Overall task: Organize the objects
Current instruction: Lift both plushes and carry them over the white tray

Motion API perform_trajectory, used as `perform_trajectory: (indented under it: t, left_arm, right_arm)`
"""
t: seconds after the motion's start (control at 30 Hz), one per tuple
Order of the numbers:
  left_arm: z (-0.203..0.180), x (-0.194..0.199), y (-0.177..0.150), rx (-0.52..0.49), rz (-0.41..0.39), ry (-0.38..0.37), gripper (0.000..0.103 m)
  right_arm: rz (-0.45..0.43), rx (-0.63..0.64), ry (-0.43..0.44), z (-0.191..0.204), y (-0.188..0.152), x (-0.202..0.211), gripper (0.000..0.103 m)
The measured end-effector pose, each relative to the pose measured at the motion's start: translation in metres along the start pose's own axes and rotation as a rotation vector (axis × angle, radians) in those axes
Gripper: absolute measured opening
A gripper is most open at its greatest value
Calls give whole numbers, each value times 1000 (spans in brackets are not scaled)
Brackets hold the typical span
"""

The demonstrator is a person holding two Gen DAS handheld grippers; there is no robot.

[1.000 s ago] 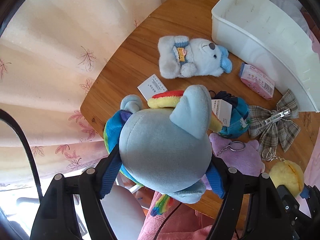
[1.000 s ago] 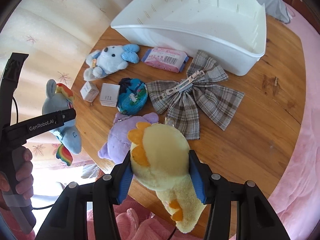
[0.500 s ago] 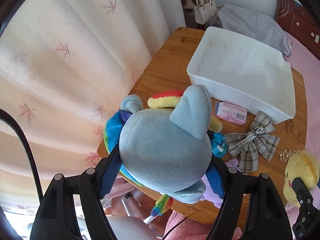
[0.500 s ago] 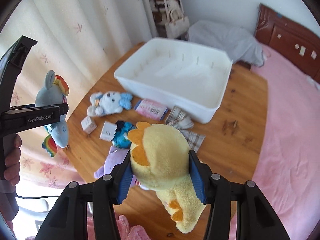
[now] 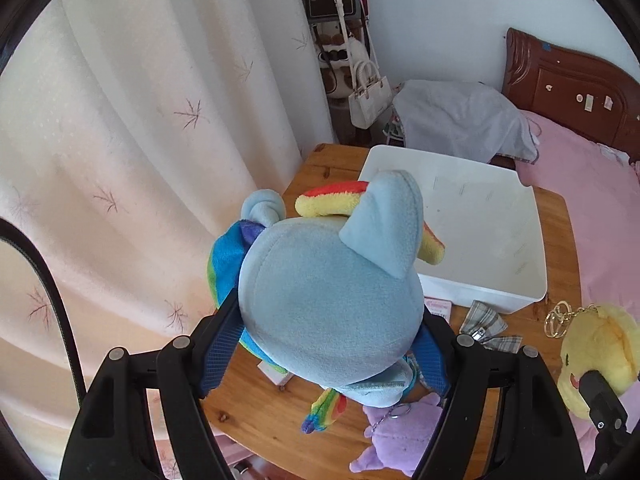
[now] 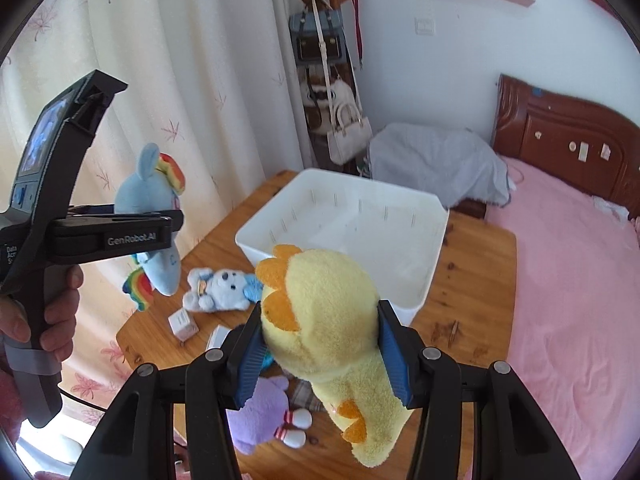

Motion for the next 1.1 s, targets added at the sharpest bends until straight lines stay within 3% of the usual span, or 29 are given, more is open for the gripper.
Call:
perform_trajectory:
  t: [0.2, 0.67, 1.1]
  left_arm:
    - [-5, -9, 19, -30, -20, -83, 79]
    - [-20, -32, 79, -125, -116, -220, 79]
    - [-60, -84, 108, -251, -88, -325, 79]
  right_arm:
    - [-89, 50, -49, 14, 22, -1, 53]
    - [-147, 91, -120, 34, 57, -46, 53]
    - [-209, 67, -199, 21, 90, -101, 54]
Point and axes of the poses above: each gripper's, at about its wrist camera, not at the fingertips, and x roughly against the way its jaws point, z to its left, y to its top, the point moved 10 cm from there along -x, roughly the way its jaws point, and after that the axes turned 6 degrees about z, right-handed, at the moved point
